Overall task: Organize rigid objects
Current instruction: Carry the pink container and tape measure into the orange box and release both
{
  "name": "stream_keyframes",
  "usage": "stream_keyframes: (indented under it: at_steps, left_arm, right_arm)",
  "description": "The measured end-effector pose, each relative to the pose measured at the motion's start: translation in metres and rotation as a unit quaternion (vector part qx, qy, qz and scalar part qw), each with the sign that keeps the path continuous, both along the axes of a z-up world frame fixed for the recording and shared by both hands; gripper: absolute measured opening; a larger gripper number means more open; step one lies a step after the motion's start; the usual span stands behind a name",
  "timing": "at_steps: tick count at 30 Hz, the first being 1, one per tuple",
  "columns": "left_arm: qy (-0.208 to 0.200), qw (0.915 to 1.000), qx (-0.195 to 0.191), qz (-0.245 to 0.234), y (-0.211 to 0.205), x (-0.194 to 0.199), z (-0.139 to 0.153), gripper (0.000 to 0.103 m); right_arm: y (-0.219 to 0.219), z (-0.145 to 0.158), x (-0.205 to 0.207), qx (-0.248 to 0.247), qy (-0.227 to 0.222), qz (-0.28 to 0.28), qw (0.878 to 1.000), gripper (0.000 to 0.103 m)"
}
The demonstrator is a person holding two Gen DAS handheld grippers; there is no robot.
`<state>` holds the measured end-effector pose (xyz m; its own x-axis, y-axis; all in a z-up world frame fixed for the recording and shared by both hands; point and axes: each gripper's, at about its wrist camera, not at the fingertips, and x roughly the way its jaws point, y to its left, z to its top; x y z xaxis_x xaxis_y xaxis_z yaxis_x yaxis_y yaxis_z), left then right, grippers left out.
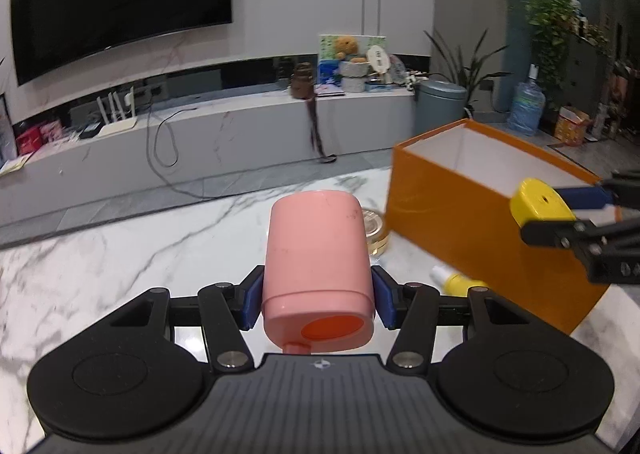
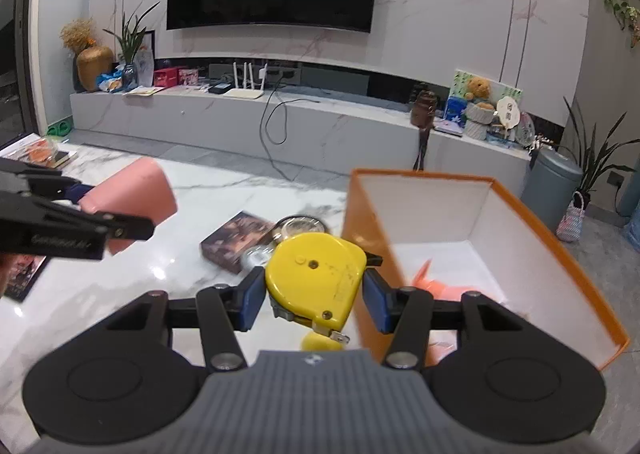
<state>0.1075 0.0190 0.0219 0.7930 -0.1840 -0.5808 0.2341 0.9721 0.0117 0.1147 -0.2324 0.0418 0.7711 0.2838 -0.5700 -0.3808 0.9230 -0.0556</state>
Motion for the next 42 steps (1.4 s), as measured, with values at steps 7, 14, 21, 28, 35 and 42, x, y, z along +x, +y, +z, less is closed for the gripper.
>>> stream_keyframes:
  at_steps: [7,14,21,28,35,42]
  left_arm:
    - [-0.009,0.9991,0.017,-0.039,-0.034,0.018,0.031,0.062]
    - [-0.025,0.9955,0.046,-0.080,-0.077,0.044,0.061,0.062]
    - [-0.008,0.9845,0.089,-0.151,-0.144,0.069,0.065,0.062]
    - [0.043,0.9701,0.120,-0.207,-0.207,0.098,0.041,0.062]
    - [0.081,0.9618,0.149,-0.215,-0.232,0.136,0.014,0.062]
    - [0.102,0.9521,0.201,-0.206,-0.244,0.168,-0.007,0.062]
  right_arm:
    - [-0.026,0.030,0.024,0.001,-0.021,-0.006,1.000,0.053]
    - [-0.072,0.051,0.056,0.038,-0.026,-0.029,0.999,0.053]
    - [-0.114,0.052,0.092,0.044,-0.008,-0.052,0.998,0.053]
    - [-0.151,0.040,0.122,0.053,0.037,-0.089,0.994,0.053]
    - [-0.169,0.014,0.139,0.052,0.099,-0.109,0.988,0.053]
    - [-0.165,-0.014,0.146,0.028,0.146,-0.084,0.985,0.053]
